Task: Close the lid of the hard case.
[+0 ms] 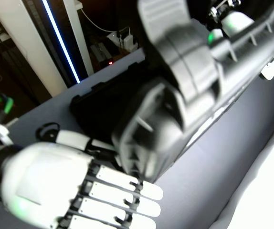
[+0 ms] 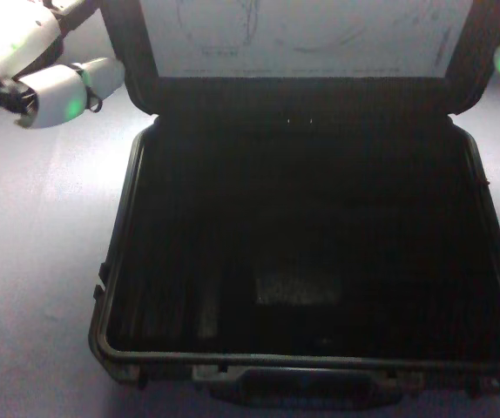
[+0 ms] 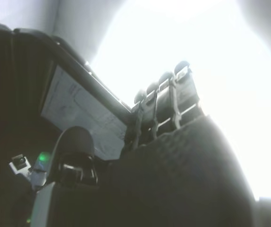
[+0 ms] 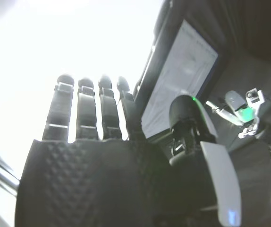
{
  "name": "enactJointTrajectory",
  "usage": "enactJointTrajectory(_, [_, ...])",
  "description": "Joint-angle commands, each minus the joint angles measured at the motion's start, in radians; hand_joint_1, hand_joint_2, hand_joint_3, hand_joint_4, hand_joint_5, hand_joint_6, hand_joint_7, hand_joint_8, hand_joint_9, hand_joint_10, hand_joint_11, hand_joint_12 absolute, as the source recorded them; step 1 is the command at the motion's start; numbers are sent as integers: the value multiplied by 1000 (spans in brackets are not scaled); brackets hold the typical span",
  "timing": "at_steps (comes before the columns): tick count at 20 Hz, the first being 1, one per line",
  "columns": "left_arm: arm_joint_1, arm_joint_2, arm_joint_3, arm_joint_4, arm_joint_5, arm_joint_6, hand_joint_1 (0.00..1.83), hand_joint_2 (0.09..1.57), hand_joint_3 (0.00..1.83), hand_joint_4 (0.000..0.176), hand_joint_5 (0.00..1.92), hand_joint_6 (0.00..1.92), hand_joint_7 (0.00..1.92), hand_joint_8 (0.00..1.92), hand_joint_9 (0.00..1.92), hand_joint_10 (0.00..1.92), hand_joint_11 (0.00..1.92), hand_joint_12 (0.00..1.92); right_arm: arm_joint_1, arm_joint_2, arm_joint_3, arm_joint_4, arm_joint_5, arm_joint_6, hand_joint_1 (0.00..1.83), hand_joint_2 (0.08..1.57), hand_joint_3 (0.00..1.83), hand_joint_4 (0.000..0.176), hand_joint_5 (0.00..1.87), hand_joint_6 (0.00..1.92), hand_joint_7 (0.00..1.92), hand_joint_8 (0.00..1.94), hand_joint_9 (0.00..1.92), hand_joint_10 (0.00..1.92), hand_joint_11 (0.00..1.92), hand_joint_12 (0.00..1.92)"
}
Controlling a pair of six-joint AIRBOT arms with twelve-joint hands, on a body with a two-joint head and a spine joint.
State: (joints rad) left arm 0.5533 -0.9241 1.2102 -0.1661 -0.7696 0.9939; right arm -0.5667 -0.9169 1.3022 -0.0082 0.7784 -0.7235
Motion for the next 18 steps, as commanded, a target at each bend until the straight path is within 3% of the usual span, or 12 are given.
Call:
enactJointTrajectory(1, [3,13,-18,44,-169,-5,0,1515,0,0,45,5,11,3,0,0,1,0,9,3,-16,-14,178,4,0,1379,0,41,103,5,55,9,0,0,0,0])
enactJointTrajectory(3, [50,53,-67,53,-216,-5,0,1506,0,0,39,1,1,0,0,0,0,0,-20,19,-48,-14,224,7,0,1378,0,0,102,4,56,8,4,1,0,0])
enactJointTrajectory(5, [91,82,-98,53,-249,-6,0,1513,0,0,33,0,0,0,0,0,0,0,-61,30,-68,-14,273,34,0,1398,2,0,96,1,65,10,24,9,22,10])
enactJointTrajectory(7, [117,100,-119,53,-270,-11,0,1526,4,0,43,5,3,1,0,0,0,0,-107,43,-86,-6,320,61,0,1398,2,13,108,5,77,12,28,8,14,7])
enactJointTrajectory(8, [125,106,-127,57,-279,-19,0,1532,6,0,37,2,0,0,0,0,0,0,-130,52,-99,-1,341,65,0,1367,0,31,123,10,83,12,29,7,23,11])
enactJointTrajectory(9, [136,113,-135,60,-290,-25,0,1532,6,0,30,0,0,0,0,0,0,0,-147,58,-109,1,351,66,0,1355,0,19,123,9,88,12,32,7,32,15])
enactJointTrajectory(12, [171,140,-164,62,-319,-26,0,1530,4,0,44,6,3,1,0,0,0,0,-191,71,-137,1,378,67,0,1346,0,18,110,2,93,11,49,12,67,30])
enactJointTrajectory(13, [180,146,-171,63,-325,-26,0,1527,2,0,49,8,14,6,0,0,0,0,-202,75,-144,1,383,68,0,1343,0,32,109,1,89,8,51,12,74,33])
enactJointTrajectory(15, [202,160,-187,64,-336,-26,0,1530,4,0,45,5,22,8,12,5,10,4,-234,84,-158,1,397,74,0,1339,0,1,104,0,85,5,44,7,65,29])
enactJointTrajectory(18, [248,185,-212,64,-354,-32,0,1530,3,0,60,8,32,8,20,5,24,11,-290,107,-185,6,429,80,0,1367,1,7,89,0,79,2,43,5,56,26])
